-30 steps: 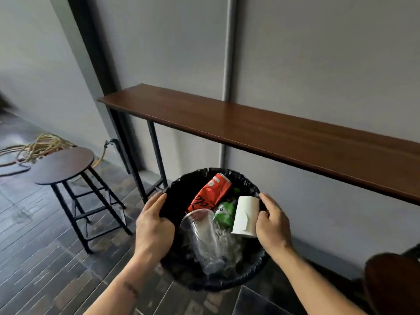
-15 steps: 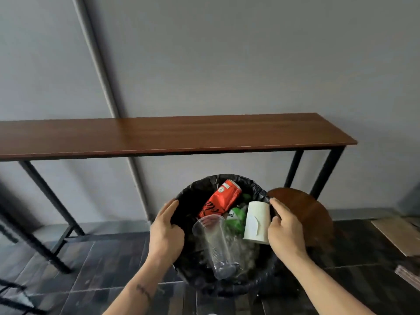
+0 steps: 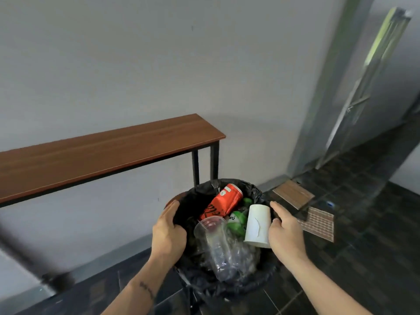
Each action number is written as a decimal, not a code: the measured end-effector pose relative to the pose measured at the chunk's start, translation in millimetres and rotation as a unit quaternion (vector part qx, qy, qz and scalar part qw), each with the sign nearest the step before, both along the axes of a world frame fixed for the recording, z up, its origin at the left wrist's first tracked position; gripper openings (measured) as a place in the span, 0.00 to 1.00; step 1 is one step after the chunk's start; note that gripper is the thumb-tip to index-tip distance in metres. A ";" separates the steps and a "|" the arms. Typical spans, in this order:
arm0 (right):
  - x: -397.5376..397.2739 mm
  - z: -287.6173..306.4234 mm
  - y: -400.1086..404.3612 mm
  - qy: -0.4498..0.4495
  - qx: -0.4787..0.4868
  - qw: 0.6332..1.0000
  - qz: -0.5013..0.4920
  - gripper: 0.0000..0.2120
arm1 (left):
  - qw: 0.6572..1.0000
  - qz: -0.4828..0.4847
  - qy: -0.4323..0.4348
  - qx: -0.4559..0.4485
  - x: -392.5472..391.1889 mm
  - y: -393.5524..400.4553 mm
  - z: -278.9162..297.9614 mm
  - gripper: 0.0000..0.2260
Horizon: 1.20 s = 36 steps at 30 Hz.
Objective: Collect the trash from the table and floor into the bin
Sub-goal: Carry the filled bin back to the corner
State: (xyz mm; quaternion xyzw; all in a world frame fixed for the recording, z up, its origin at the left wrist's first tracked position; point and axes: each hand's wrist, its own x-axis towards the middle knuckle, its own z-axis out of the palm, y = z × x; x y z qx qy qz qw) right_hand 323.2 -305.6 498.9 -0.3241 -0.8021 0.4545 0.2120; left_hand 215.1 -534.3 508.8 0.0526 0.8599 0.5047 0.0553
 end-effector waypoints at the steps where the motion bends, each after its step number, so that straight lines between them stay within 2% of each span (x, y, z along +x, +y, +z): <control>1: 1.7 0.0 23.0 0.001 0.001 1.000 -0.007 0.23 | 1.000 -0.012 0.000 0.001 -0.4 23.9 1.8 0.33; 4: 6.1 1.7 89.5 -0.001 0.015 1.000 -0.025 0.23 | 0.999 -0.039 0.019 -0.009 -0.6 92.9 7.2 0.28; 9: 2.0 19.8 181.0 -0.001 0.037 0.999 -0.040 0.23 | 0.999 -0.053 0.002 0.008 -17.7 188.8 11.0 0.31; 15: -25.8 29.9 280.9 -0.022 0.059 0.997 -0.050 0.23 | 0.998 -0.066 0.015 0.007 -50.8 298.8 13.8 0.30; 23: -116.0 -1.4 386.6 -0.043 0.033 0.998 -0.043 0.23 | 0.998 -0.061 0.009 0.005 -143.5 408.7 -26.3 0.31; 30: -208.9 -27.4 464.3 -0.064 0.011 0.997 -0.049 0.25 | 0.997 -0.071 0.000 -0.031 -240.1 483.9 -50.1 0.33; 36: -289.1 -74.1 518.1 -0.086 0.004 0.996 -0.010 0.24 | 0.998 -0.029 0.004 -0.059 -300.5 529.5 -90.8 0.32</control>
